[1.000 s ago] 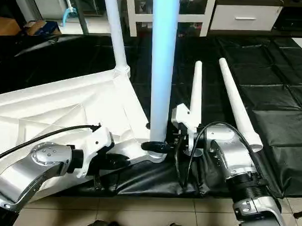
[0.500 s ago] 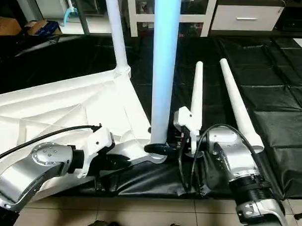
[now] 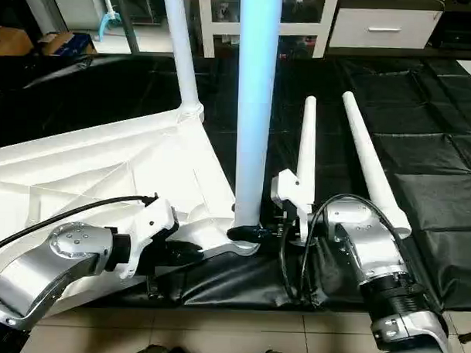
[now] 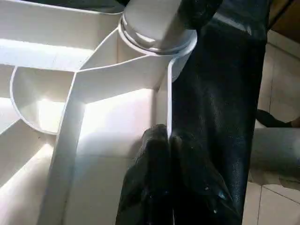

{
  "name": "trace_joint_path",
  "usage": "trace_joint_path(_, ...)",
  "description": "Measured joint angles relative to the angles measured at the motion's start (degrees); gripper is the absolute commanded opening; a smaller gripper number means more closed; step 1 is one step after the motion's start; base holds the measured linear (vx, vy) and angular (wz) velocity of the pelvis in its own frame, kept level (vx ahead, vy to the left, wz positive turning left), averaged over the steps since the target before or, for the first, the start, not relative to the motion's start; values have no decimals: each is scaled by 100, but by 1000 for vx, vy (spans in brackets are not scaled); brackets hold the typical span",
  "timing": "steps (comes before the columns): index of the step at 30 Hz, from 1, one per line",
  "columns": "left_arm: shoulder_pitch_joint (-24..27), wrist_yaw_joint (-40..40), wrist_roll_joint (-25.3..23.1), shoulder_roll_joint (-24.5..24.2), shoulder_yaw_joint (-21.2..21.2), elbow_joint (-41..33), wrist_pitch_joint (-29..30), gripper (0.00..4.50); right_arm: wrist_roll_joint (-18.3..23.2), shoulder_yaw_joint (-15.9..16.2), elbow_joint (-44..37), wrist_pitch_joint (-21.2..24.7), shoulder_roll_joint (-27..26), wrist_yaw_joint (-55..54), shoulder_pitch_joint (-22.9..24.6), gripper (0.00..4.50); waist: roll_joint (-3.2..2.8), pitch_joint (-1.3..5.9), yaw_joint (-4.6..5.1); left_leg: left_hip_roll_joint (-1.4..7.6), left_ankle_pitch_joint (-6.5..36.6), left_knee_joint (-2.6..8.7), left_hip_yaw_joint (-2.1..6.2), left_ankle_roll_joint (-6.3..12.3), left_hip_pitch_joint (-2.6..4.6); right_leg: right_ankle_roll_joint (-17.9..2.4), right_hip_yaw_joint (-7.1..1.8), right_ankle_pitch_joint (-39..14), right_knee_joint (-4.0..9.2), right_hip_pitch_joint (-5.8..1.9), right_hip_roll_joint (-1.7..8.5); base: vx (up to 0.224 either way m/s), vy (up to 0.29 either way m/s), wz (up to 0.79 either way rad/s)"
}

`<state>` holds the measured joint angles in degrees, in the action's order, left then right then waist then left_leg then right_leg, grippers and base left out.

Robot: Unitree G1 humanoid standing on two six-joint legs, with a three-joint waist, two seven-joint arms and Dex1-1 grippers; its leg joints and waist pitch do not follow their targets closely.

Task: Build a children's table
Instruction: Rotate leg to tighten

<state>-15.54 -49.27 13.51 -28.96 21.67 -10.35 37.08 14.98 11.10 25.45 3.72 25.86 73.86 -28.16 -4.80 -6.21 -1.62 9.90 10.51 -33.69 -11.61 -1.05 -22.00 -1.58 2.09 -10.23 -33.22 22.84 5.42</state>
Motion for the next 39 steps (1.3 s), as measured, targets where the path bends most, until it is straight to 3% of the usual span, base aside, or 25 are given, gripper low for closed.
trace_joint_path(11,-598,1305,-383,959,-374,1108,-41,0,-589,-353,659,135,-1175,-3079,-369,193,16,-10,223,-8,1,1,26,-2,12,106,13,-67,38,18,3,-46,5,-4)
trace_joint_path(14,-807,1775,-518,1405,-455,1535,-163,0,-803,-480,844,129,-1660,-4313,-476,193,-2,-26,295,-11,2,22,54,-4,12,134,42,-84,112,20,0,-55,16,-12)
trace_joint_path(17,-1016,2288,-688,1854,-509,1994,-369,0,-1064,-631,1057,5,-2115,-5545,-594,193,-33,-51,306,-19,3,73,68,-4,7,145,82,-92,229,15,4,-64,27,-13)
trace_joint_path(21,-1125,2570,-756,2099,-510,2234,-522,0,-1189,-705,1196,-178,-2380,-6225,-647,193,-51,-90,299,-44,3,196,73,-4,9,144,210,-93,389,-14,77,-27,14,-3)
trace_joint_path(25,-1171,2610,-810,2103,-511,2267,-640,0,-1224,-775,1250,-301,-2452,-6333,-707,192,-40,-176,290,-55,3,313,15,-4,31,144,255,-93,428,2,110,-13,-3,1)
trace_joint_path(27,-1170,2609,-829,2094,-511,2269,-667,0,-1229,-784,1295,-377,-2465,-6333,-726,192,-50,-194,281,-49,3,337,23,-3,40,145,350,-94,447,-2,155,0,0,0)
trace_joint_path(29,-1168,2606,-838,2089,-511,2269,-706,0,-1229,-810,1318,-466,-2474,-6327,-730,192,-100,-230,279,-3,3,356,39,-4,43,154,516,-100,491,-53,187,0,0,0)
trace_joint_path(30,-1173,2604,-848,2075,-510,2271,-724,0,-1228,-838,1318,-518,-2479,-6310,-724,192,-127,-266,210,14,4,410,12,-5,24,131,517,-230,262,-65,175,-63,-66,28)
trace_joint_path(31,-1212,2592,-877,2114,-477,2314,-737,0,-1203,-927,1304,-637,-2465,-6267,-634,192,-79,-261,139,38,3,426,-166,-6,27,15,381,-507,-378,-67,177,-63,-66,28)
trace_joint_path(32,-1195,2557,-880,2062,-486,2281,-804,0,-1133,-956,1283,-716,-2462,-6148,-627,192,174,-202,97,13,3,444,-395,-10,81,163,148,-551,-516,-102,176,55,-173,31)
trace_joint_path(33,-1177,2517,-877,2033,-504,2257,-889,0,-1099,-962,1278,-737,-2431,-6043,-662,227,207,-224,3,-6,70,276,-336,-55,40,262,51,-515,-520,-45,146,132,-161,-10)
trace_joint_path(34,-1131,2481,-872,2018,-505,2226,-923,0,-1083,-965,1274,-759,-2423,-5929,-658,262,123,-190,-111,-84,136,-73,159,40,-7,261,27,-514,-483,-51,83,132,-161,-10)
trace_joint_path(35,-1132,2455,-868,2029,-499,2216,-957,0,-972,-1017,1211,-773,-2419,-5814,-632,262,25,-149,-142,-171,135,-161,433,43,48,261,70,-514,-435,-22,57,131,-33,-21)
trace_joint_path(36,-1181,2458,-872,2029,-503,2231,-983,0,-863,-1053,1117,-792,-2432,-5714,-589,269,-75,-81,-114,-154,116,22,471,-234,115,237,74,-452,-407,32,-9,87,-1,-8)
trace_joint_path(37,-1263,2460,-880,2019,-514,2246,-991,0,-785,-1090,1052,-818,-2433,-5661,-566,284,-74,-69,-48,-148,77,46,438,-270,86,222,36,-358,-385,70,-28,97,-4,12)
trace_joint_path(39,-1295,2460,-894,1981,-553,2255,-1014,0,-708,-1097,1004,-824,-2448,-5579,-558,306,-68,-50,-11,-114,64,3,384,-247,35,164,2,-315,-382,108,-53,18,5,10)
